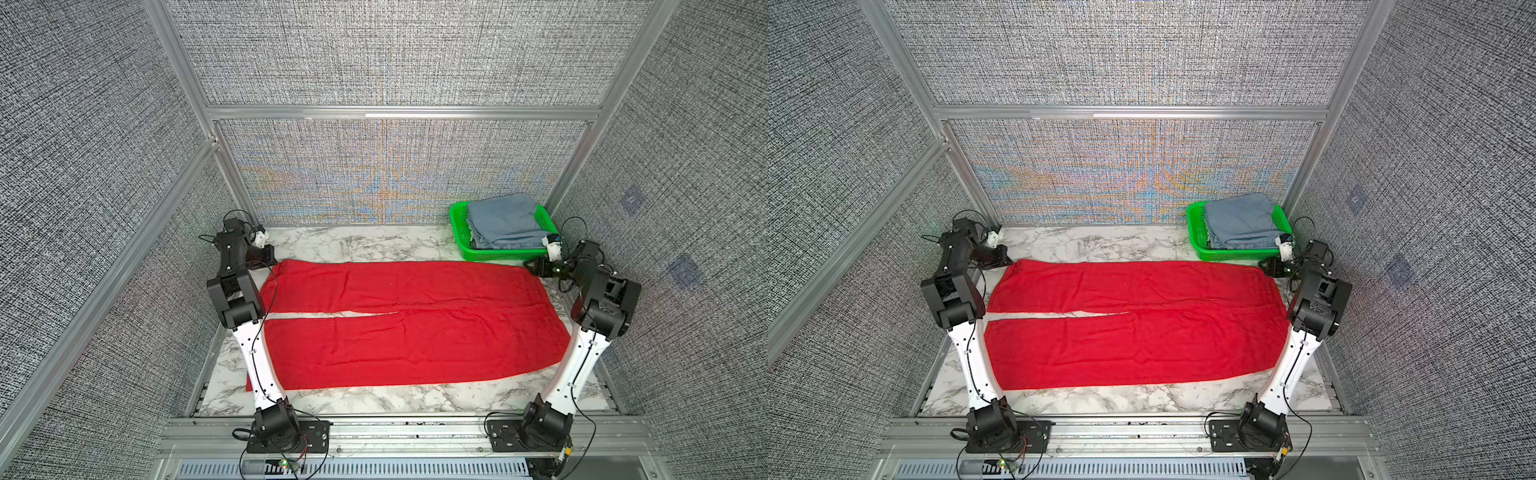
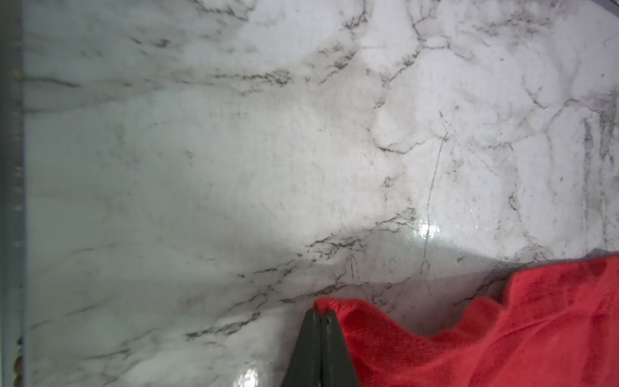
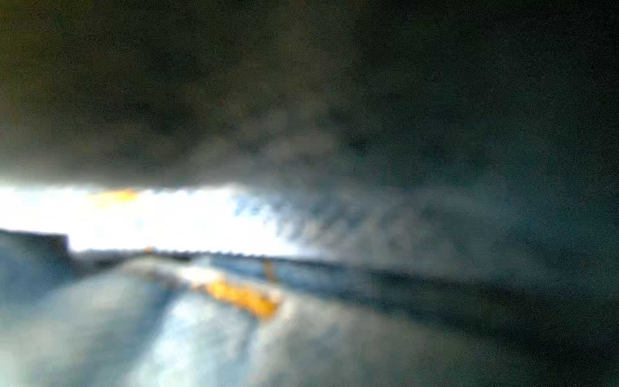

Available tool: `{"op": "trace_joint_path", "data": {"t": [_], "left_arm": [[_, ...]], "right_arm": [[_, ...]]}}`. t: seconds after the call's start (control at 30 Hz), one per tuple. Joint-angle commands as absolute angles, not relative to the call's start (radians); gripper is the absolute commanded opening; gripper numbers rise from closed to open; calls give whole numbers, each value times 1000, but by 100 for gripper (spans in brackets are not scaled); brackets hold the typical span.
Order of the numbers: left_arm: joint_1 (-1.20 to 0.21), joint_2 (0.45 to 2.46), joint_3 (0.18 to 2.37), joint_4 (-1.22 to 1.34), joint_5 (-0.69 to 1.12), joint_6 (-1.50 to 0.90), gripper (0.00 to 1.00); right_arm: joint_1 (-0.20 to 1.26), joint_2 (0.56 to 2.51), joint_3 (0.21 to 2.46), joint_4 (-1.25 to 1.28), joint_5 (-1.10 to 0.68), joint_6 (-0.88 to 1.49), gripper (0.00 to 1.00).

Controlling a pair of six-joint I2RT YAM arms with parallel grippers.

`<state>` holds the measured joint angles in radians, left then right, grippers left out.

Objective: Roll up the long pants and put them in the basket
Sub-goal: Fold the long pant at the center of the board.

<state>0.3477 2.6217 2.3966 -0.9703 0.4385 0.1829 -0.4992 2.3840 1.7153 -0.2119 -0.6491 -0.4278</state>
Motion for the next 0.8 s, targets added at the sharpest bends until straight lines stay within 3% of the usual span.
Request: {"op": "trace_joint_path", "data": {"t": [0.0,0.53,0.77], "left_arm": [[350,2613,2397,-982,452,183,2],[356,2610,2402,-972,480,177,3],[360,2599,2394,-979,483,179,2]], "right_arm": [[-494,2407,1690,-461,-588,-391,72],[-477,2377,1621,-501,-566,-379,64],[-476,2354,1578,-488,-549,-362,54]]}}
